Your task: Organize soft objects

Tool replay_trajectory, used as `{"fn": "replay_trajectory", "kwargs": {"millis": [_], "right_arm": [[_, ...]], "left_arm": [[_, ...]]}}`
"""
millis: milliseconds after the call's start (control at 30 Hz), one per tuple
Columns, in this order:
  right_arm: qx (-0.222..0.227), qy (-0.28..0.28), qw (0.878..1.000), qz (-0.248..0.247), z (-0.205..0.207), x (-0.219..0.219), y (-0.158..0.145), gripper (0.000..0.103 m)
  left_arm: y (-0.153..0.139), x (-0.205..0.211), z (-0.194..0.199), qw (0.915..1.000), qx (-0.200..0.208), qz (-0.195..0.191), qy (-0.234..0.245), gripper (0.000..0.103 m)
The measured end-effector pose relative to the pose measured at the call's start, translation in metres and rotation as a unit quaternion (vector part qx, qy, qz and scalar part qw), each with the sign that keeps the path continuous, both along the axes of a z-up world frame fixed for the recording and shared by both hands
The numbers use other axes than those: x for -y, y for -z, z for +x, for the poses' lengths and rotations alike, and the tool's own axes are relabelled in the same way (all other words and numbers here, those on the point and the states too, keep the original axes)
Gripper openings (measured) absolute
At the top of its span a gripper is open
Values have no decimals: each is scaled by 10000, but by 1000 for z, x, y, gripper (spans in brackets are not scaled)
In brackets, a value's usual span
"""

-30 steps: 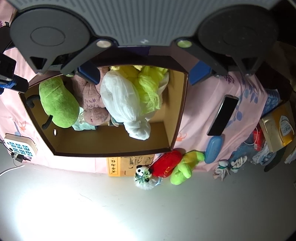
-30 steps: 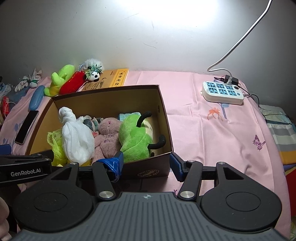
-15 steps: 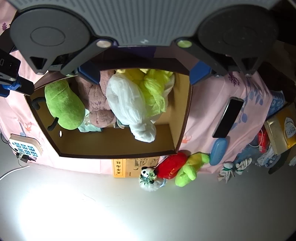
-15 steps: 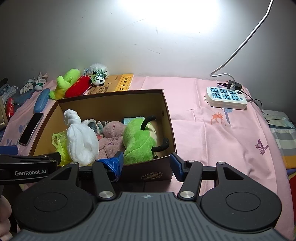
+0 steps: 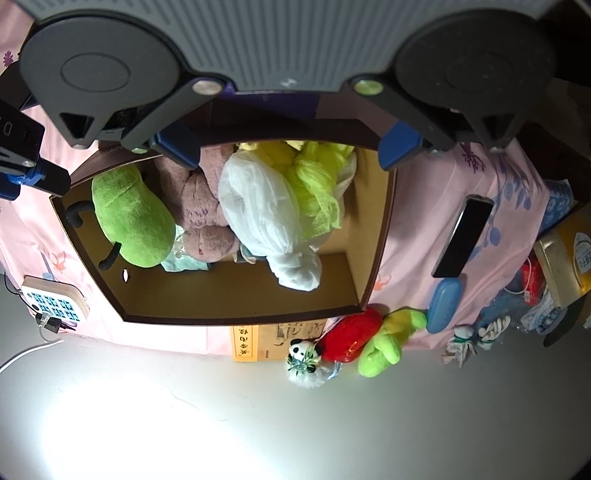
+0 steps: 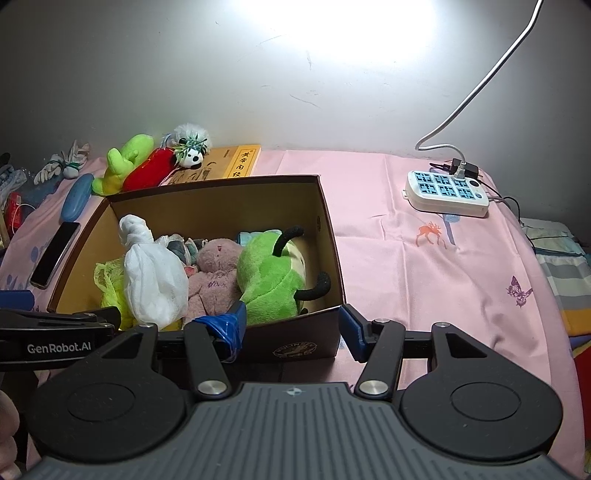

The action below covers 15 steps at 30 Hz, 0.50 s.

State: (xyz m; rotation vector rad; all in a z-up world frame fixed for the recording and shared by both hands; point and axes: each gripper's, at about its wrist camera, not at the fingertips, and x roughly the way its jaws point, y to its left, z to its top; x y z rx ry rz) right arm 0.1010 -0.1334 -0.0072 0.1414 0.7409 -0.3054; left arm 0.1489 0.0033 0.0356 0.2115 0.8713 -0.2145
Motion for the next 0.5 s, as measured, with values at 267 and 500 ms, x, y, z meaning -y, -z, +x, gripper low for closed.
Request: {"fn": "replay_trajectory", "kwargs": {"millis": [267, 500], "right_arm": [[-46, 23, 10000, 71, 3, 2, 3, 40], [-67, 0, 9999, 106, 6, 2, 4, 40]], "left_arm": [[4, 2, 4, 10000, -72, -6, 30, 102], [6, 2, 7, 9999, -123, -2, 25, 102]]}}
